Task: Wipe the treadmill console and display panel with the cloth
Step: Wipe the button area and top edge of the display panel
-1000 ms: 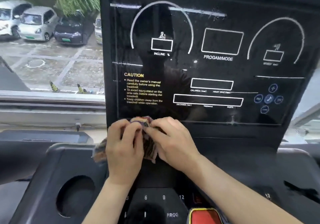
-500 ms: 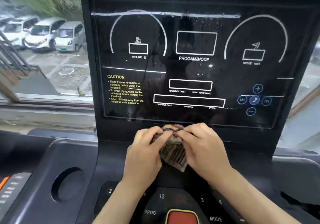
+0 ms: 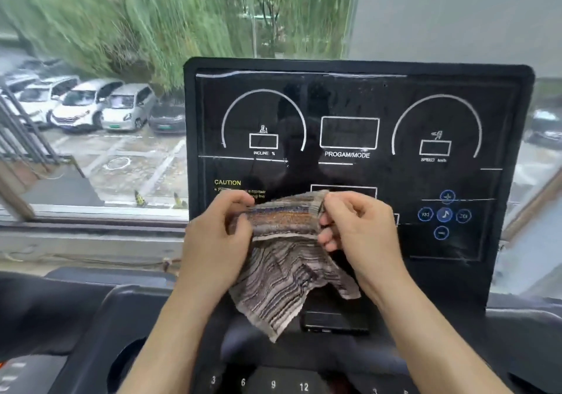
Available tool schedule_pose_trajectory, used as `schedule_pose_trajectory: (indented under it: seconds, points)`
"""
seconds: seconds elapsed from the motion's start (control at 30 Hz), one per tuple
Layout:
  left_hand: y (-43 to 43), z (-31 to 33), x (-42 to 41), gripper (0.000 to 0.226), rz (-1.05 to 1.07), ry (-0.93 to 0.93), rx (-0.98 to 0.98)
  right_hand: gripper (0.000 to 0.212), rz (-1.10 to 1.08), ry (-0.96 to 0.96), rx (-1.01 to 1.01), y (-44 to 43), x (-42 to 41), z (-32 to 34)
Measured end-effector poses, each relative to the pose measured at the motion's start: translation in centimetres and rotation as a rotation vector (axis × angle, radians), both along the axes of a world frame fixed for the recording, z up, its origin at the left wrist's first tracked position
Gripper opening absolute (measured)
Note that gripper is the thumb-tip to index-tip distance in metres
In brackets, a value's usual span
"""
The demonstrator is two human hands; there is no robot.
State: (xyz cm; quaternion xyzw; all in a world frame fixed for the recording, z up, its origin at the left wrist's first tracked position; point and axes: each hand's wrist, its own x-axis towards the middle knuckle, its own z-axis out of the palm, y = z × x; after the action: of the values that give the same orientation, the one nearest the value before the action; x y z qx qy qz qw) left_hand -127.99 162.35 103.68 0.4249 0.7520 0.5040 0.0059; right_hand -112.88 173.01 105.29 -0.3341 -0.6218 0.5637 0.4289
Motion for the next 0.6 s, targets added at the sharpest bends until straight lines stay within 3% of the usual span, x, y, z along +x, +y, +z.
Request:
schedule_pose_trajectory:
  seconds: [0.1, 0.17, 0.23, 0.3, 0.5, 0.6]
  points:
    - [1.4, -0.7, -0.2, 0.022, 0.062, 0.241, -0.028, 0.013, -0.289, -0.053, 0.322, 0.0, -2.6, -0.6]
    - [1.8, -2.0, -0.3, 0.021, 0.059, 0.288, -0.037, 0.025, -0.421, -0.25, 0.69, -0.4, -4.8, -3.2]
    - [1.5, -3.2, -0.2, 0.022, 0.05, 0.254, -0.026, 0.042, -0.38, -0.471, 0.946, -1.3, -6.6, -6.9]
    - [0.8, -4.0, -0.5, 0.024, 0.041, 0.222, -0.019, 0.049, -0.328, -0.607, 1.053, -1.9, -7.8, -8.8]
    - [1.2, -2.6, -2.5, 0.022, 0.088, 0.169, 0.022, 0.05, -0.242, -0.717, 1.297, 0.2, -9.9, -6.3]
    - [2.3, -2.2, -1.7, 0.026, -0.02, 0.253, 0.033, 0.053, -0.357, -0.824, 1.331, 3.0, -6.6, -5.5]
